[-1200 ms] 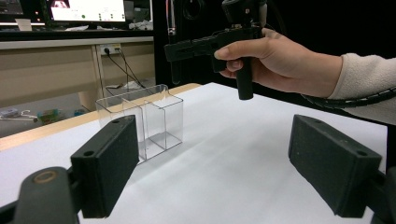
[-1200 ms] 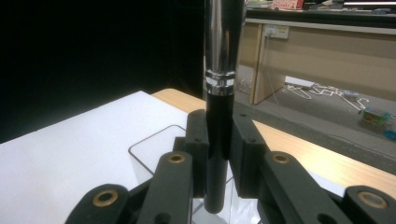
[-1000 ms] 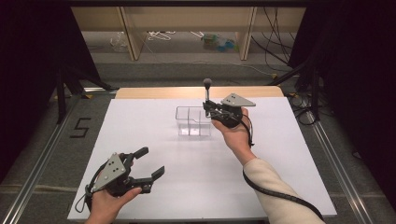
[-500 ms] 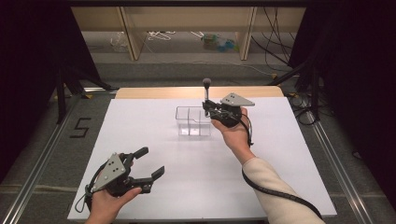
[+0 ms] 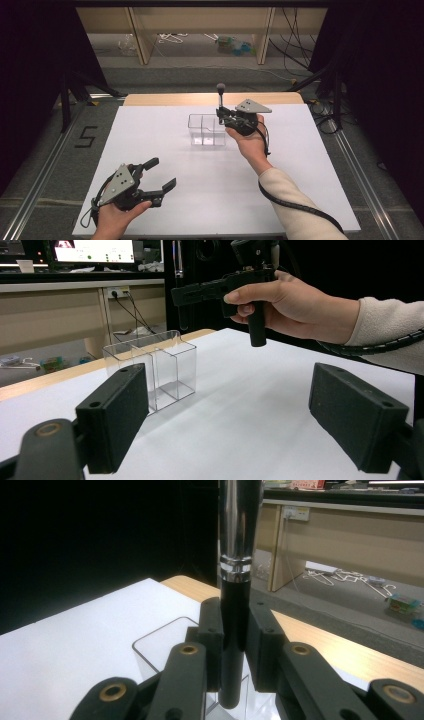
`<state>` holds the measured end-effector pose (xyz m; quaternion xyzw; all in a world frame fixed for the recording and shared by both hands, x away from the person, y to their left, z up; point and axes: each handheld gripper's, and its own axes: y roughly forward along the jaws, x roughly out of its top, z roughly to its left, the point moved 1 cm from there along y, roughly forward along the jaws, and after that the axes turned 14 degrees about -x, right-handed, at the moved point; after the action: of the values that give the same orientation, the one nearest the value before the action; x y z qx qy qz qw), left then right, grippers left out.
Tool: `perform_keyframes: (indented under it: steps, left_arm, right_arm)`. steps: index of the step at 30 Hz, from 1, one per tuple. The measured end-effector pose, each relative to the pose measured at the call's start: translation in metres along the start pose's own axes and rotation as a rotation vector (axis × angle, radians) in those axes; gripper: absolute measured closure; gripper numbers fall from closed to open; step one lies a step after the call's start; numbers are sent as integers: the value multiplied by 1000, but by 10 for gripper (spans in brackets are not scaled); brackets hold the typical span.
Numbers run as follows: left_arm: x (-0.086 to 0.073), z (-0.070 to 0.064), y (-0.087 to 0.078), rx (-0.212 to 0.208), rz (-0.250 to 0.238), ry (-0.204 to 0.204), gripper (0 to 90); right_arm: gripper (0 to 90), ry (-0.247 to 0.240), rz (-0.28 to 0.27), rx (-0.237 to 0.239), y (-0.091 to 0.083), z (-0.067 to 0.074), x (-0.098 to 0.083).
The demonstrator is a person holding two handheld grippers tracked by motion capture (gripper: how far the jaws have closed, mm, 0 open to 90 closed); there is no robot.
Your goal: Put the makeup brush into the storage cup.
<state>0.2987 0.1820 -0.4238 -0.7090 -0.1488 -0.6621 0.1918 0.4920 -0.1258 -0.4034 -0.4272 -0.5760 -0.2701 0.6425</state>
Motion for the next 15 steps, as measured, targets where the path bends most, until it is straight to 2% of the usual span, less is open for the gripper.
perform_keyframes:
  steps: [9,13,14,15]
  left_arm:
    - [0,0,0,0,2,1,161]
    - [0,0,0,0,1,0,161]
    - [0,0,0,0,0,-2,161]
    - [0,0,0,0,-1,-7,161]
  right_arm:
    - [793,-9,-7,-8,2,0,0]
    - [794,-6,-7,-9,2,-1,0]
    - [794,8,7,-1,2,0,0]
    - [794,-1,-9,-6,3,0,0]
